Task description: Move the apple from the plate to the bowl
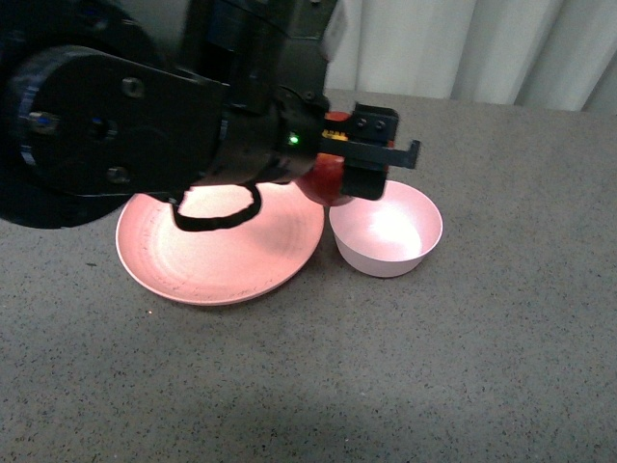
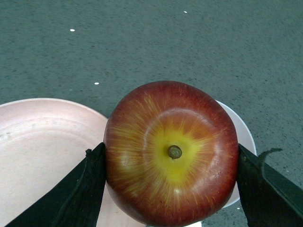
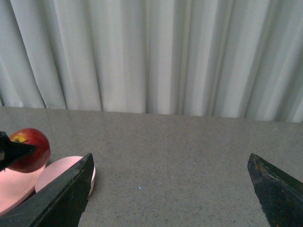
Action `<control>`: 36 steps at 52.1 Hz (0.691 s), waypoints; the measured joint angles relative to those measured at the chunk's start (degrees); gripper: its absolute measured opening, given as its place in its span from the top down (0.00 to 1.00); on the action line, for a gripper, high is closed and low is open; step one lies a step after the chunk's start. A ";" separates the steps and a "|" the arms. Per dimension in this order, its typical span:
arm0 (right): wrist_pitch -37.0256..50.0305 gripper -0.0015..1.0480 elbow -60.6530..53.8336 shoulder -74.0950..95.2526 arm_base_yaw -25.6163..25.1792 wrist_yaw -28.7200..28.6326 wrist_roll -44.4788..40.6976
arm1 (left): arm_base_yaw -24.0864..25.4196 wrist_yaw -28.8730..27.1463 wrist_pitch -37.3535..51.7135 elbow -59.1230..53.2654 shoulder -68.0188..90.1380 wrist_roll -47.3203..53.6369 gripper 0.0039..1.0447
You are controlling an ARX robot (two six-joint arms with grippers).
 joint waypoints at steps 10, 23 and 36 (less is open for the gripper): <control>0.00 0.09 0.00 0.00 0.00 0.00 0.00 | -2.19 -0.81 -1.18 3.34 4.33 1.05 0.33; 0.00 0.09 0.00 0.00 0.00 0.00 0.00 | -3.80 -1.22 -0.61 7.48 9.73 2.56 0.33; 0.00 0.09 0.00 0.00 0.00 0.00 0.00 | -4.35 -1.20 -1.51 10.03 11.89 3.21 0.33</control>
